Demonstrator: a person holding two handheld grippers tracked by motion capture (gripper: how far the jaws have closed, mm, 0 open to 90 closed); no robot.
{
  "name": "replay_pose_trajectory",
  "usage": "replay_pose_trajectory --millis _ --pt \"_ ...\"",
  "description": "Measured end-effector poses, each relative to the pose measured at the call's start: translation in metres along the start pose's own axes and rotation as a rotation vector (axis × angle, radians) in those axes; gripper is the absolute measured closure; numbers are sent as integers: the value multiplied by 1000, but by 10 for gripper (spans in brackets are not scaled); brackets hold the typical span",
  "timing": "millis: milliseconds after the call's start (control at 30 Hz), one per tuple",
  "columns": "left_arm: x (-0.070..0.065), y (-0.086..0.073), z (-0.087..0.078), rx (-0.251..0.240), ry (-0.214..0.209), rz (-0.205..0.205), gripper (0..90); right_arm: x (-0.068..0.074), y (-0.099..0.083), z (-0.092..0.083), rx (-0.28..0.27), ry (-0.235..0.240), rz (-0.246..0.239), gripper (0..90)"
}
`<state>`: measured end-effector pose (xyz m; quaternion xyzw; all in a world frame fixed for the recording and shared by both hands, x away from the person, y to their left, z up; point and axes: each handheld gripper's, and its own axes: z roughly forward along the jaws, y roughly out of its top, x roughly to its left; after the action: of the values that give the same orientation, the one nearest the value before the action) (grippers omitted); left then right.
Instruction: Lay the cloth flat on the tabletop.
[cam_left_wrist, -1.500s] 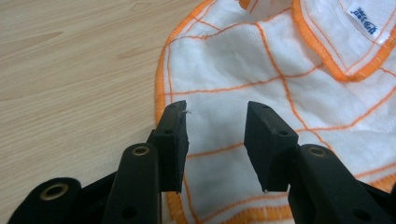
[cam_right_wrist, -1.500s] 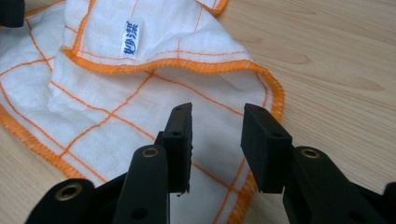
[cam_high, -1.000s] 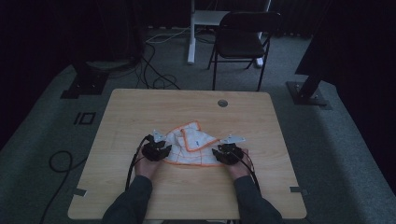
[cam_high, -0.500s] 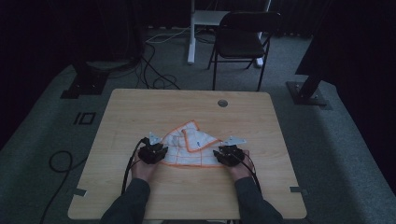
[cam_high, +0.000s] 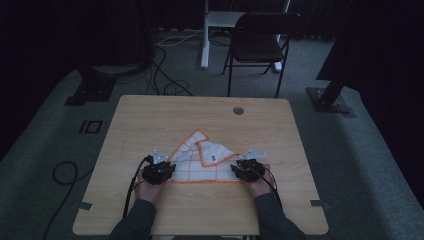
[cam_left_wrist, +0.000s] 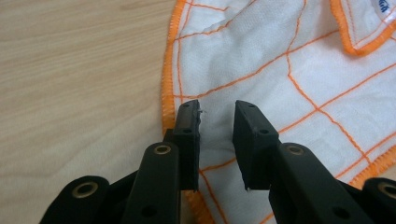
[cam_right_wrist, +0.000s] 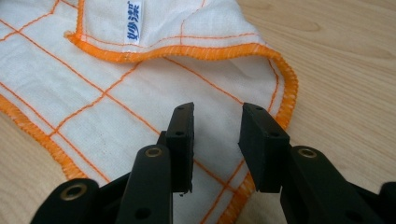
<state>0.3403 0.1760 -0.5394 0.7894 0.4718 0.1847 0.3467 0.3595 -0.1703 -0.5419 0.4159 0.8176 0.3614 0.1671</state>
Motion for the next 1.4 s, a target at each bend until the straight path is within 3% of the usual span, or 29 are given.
replay_pose_trajectory --millis 100,233,567,800,900,1033,1167,1400 --pt "-1 1 -1 12 -2 -16 724 -1 1 -1 10 9 0 652" --pt "-3 5 0 23 9 2 721 0 3 0 24 1 -17 644" --pt "1 27 5 -5 50 15 735 -2 11 0 -13 -11 -19 643" --pt "10 43 23 17 74 13 735 -7 16 12 -1 -29 0 663" --pt "13 52 32 8 73 11 736 -7 18 15 0 -34 3 670" --pt "16 59 44 30 72 21 737 -8 18 16 3 -33 5 676" --pt "16 58 52 45 67 23 747 -10 18 16 3 -28 12 683" --pt "20 54 50 31 61 16 751 -12 16 16 1 -22 17 685"
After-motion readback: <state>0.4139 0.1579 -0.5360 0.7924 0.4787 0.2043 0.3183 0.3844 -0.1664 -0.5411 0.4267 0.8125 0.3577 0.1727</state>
